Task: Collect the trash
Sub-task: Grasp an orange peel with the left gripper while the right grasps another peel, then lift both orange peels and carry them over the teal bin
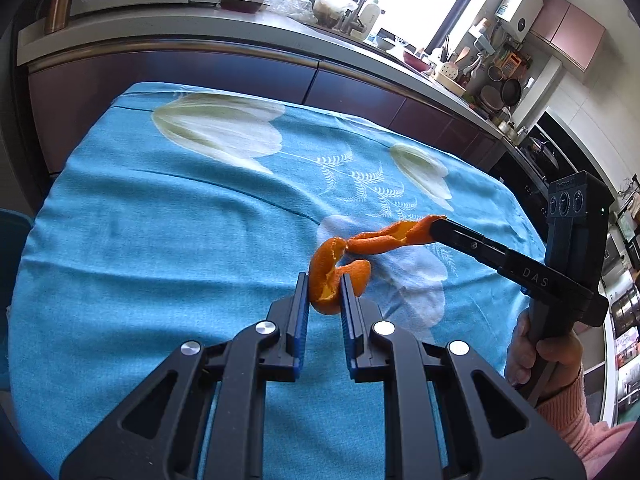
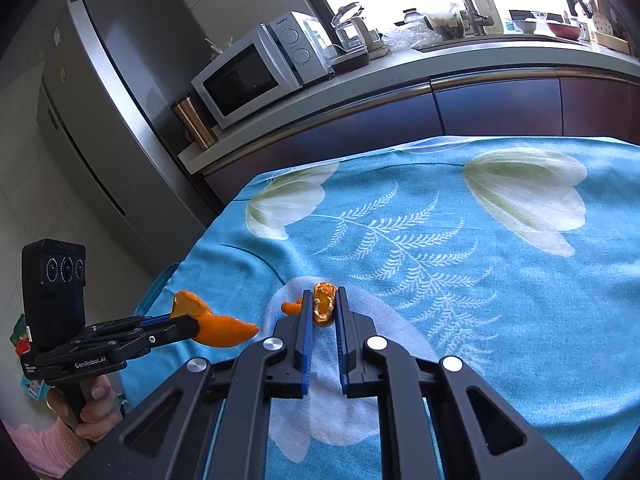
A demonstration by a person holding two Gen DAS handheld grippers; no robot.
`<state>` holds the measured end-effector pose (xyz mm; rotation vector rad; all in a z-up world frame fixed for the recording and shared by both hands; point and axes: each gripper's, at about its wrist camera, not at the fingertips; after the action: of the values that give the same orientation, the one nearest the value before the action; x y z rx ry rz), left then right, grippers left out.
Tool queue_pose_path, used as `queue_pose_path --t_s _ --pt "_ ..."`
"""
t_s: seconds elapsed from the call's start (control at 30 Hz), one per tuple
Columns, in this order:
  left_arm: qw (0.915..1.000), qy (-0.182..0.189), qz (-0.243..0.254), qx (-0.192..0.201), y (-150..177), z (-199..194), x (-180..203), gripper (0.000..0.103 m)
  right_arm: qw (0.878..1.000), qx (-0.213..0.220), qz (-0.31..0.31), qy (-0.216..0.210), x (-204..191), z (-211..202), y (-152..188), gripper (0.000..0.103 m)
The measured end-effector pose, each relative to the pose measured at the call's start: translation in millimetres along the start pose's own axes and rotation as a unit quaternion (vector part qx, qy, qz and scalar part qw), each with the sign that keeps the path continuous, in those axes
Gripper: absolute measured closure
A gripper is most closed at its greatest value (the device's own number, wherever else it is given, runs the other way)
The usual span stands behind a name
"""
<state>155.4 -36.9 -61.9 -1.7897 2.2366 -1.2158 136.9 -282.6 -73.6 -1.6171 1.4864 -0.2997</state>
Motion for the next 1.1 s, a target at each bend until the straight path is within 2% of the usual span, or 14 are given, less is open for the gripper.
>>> queue_pose_path --t_s 0.53,1.1 --pt "0.9993 -0.026 0.001 0.028 11 -38 -15 0.087 0.999 0.029 0.006 -0.031 -22 -19 0 0.094" --pt "0.9973 -0.053 -0.004 0.051 16 -69 -32 0.087 0.998 0.030 -0.005 -0.064 -54 -9 -3 0.094"
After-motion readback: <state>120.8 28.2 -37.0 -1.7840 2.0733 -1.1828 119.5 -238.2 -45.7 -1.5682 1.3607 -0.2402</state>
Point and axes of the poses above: each gripper's, at about its wrist camera, not at the fingertips, and z roughly the way its jaws point, x to its right, y to its underside, and after that the axes turned 5 degrees about -z, right-handed
